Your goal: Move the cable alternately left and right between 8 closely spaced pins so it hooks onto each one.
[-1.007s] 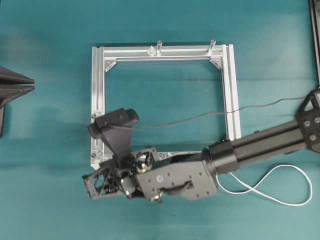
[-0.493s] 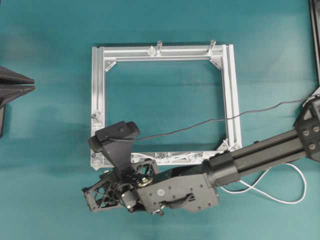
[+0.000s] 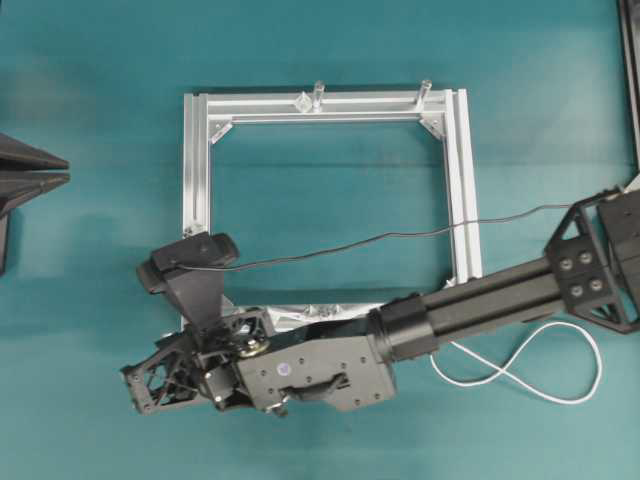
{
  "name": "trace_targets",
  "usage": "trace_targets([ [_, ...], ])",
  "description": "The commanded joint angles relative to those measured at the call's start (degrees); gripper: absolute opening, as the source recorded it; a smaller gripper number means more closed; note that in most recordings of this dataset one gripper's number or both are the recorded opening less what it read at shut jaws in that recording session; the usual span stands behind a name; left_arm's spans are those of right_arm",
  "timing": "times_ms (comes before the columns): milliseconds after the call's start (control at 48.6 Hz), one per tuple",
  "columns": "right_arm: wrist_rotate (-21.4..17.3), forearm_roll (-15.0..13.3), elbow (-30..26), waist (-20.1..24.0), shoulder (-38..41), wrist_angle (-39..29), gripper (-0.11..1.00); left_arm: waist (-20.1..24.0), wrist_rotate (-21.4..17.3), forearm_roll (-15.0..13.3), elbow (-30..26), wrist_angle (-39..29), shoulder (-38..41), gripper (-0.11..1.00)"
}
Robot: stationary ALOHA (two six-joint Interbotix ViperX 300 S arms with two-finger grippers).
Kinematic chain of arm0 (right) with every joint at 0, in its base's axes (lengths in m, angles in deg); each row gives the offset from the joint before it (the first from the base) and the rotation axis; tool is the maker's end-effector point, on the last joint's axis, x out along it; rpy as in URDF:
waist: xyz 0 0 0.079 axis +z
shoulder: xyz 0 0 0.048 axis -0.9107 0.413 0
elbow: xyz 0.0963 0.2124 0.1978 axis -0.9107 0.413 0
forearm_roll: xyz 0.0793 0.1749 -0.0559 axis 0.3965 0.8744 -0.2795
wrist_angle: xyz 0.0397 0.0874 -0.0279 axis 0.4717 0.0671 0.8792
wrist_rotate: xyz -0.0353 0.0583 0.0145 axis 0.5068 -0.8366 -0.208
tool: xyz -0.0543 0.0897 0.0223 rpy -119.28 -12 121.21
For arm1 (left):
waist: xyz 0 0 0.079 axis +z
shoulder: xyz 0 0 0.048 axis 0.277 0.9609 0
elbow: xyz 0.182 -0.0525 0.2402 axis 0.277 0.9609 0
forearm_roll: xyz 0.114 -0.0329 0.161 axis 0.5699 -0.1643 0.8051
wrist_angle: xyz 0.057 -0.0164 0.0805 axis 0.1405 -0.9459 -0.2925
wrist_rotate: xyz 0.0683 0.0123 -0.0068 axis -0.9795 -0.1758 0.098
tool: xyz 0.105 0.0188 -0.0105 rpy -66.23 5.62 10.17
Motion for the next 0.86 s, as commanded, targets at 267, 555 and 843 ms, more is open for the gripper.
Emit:
trace_targets([
  [267,3.7,-0.1,-6.0,-0.4,0.8,1.8,0.13,-0.2,0.5,0.1,-0.6,0.5,0.4,0.24],
  [555,4.9,0.0,-6.9,-1.3,1.5,1.7,0.13,-0.2,0.5,0.1,-0.7,0.4,0.4,0.24],
  [843,5.0,-0.4,-6.9,-3.4,1.7,2.3,0.13,-0.3,0.5,0.1,-0.7,0.4,0.4,0.24],
])
